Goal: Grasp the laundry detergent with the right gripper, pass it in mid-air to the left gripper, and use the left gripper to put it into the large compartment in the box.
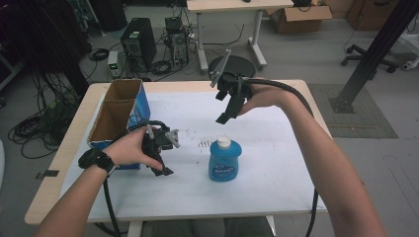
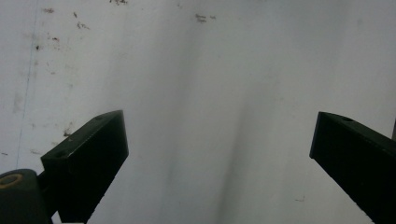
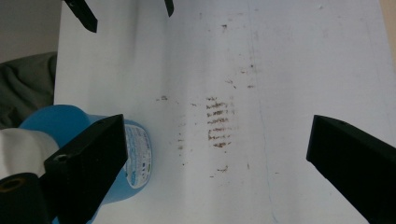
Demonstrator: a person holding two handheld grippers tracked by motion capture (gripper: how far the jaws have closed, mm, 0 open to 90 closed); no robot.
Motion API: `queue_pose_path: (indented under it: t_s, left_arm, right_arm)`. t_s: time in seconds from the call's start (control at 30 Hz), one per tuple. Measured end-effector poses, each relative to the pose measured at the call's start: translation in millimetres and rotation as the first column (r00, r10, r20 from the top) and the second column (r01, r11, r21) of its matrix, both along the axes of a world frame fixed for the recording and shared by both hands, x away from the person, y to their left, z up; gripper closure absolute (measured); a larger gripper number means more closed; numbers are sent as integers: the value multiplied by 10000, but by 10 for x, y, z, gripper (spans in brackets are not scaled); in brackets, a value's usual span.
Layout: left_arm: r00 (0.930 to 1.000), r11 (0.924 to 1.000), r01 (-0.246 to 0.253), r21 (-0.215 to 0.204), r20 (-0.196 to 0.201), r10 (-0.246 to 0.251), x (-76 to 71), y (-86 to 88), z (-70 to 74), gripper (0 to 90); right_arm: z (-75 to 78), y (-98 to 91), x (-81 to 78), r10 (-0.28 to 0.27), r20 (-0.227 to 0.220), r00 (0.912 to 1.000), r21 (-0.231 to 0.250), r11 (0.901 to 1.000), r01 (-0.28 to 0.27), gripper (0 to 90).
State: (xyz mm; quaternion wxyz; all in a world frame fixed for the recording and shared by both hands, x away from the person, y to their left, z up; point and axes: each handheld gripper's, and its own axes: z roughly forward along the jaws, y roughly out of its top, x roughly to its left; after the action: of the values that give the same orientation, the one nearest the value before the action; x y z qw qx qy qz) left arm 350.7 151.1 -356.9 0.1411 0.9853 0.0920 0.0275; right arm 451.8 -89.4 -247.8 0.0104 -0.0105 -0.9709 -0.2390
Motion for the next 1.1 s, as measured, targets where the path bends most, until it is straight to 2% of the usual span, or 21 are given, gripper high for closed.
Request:
queue_pose_path:
  t_s: [0.17, 0.3, 0.4, 0.57, 0.67, 0.7, 0.77, 0.8, 0.9, 0.93, 0.97, 1.0, 1.03, 1.1]
  left_arm:
    - [10000, 10000, 21, -2, -14, -21, -5, -12, 19, 49]
    - [10000, 10000, 68, -8, -64, -68, -16, -32, 11, 49]
    - [10000, 9999, 23, 115, -91, -22, -15, -38, 4, 49]
    - [10000, 10000, 18, 69, -47, -18, -21, -34, 22, 49]
    - [10000, 10000, -11, 8, -36, 11, -27, -26, 38, 49]
    - [10000, 10000, -17, 24, -28, 17, -30, -24, 43, 49]
    - [10000, 10000, -53, 33, -38, 53, -32, -18, 48, 49]
    - [10000, 10000, -85, 35, -20, 85, -37, -13, 53, 49]
    - [10000, 10000, -84, 2, -20, 84, -42, -13, 52, 49]
    - [10000, 10000, -69, 49, -52, 69, -46, -14, 53, 49]
    - [10000, 10000, -69, 49, -52, 69, -46, -14, 53, 49]
    - [9999, 9999, -95, 74, -38, 96, -48, -17, 49, 49]
    - [9999, 9999, -95, 74, -38, 96, -48, -17, 49, 49]
    - [10000, 10000, -68, 72, -54, 68, -48, -19, 45, 49]
  right_arm:
    - [82, -79, -32, 2, -3, 10000, 427, 9991, -2, 41]
    - [158, -166, -74, -4, 171, 9999, 744, 9972, -8, 36]
    - [218, -254, -143, 87, 318, 9995, 1148, 9933, -123, 36]
    - [271, -355, -203, 80, 381, 9992, 1617, 9867, -141, 32]
    - [295, -444, -260, 97, 448, 9989, 2065, 9783, -188, 26]
    - [301, -511, -300, 135, 493, 9987, 2360, 9714, -247, 25]
    - [301, -534, -316, 125, 488, 9987, 2455, 9691, -242, 26]
    - [296, -600, -353, 121, 533, 9985, 2744, 9612, -263, 24]
    - [283, -646, -389, 158, 548, 9984, 2930, 9556, -312, 23]
    - [256, -705, -431, 230, 515, 9984, 3232, 9456, -384, 25]
    - [256, -705, -431, 230, 515, 9984, 3232, 9456, -384, 25]
    - [231, -749, -458, 188, 523, 9985, 3432, 9386, -357, 23]
    - [231, -749, -458, 188, 523, 9985, 3432, 9386, -357, 23]
    - [179, -826, -500, 177, 526, 9985, 3775, 9253, -362, 22]
